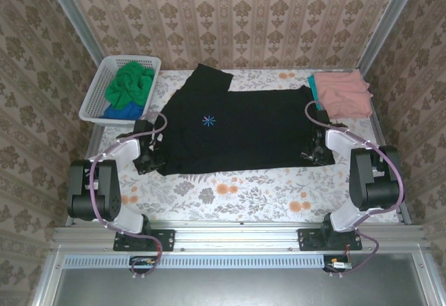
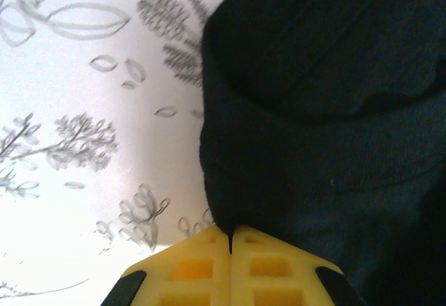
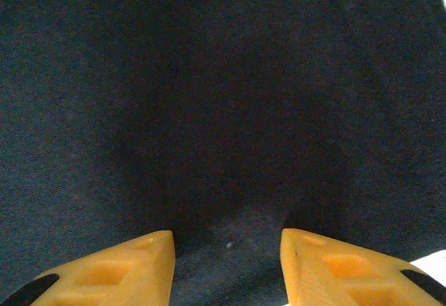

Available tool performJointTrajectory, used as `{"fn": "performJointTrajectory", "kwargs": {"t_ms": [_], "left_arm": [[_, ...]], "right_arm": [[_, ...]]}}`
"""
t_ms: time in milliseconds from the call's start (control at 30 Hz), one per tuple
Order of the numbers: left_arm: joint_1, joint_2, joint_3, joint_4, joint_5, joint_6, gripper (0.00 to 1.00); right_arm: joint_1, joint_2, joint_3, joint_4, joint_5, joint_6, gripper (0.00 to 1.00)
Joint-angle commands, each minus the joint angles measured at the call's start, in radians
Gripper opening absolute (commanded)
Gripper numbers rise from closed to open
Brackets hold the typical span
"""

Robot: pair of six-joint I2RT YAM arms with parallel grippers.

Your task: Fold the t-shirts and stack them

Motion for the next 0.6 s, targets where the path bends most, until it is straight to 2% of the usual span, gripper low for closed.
{"fn": "performJointTrajectory", "kwargs": {"t_ms": [0,200,333,467,567], "left_arm": [[0.033,-0.066,-0.07,-0.063,0.012,-0.018,0.0],[0.04,-0.158,-0.089,-0.082,0.042,-0.058,0.0],[0.04,-0.252,-0.053,-0.127,0.028,-0.066,0.13],[0.036,-0.347,-0.006,-0.148,0.005,-0.061,0.41],[-0.011,-0.376,0.028,-0.11,0.025,-0.044,0.46]], "right_arm": [[-0.015,-0.007,-0.002,-0.058,0.002,-0.012,0.46],[-0.02,-0.057,-0.027,-0.063,-0.024,0.0,0.46],[-0.018,-0.12,-0.016,-0.079,-0.065,-0.004,0.46],[-0.017,-0.171,-0.025,-0.07,-0.069,-0.004,0.5],[-0.017,-0.149,-0.014,-0.062,-0.073,-0.007,0.51]]}}
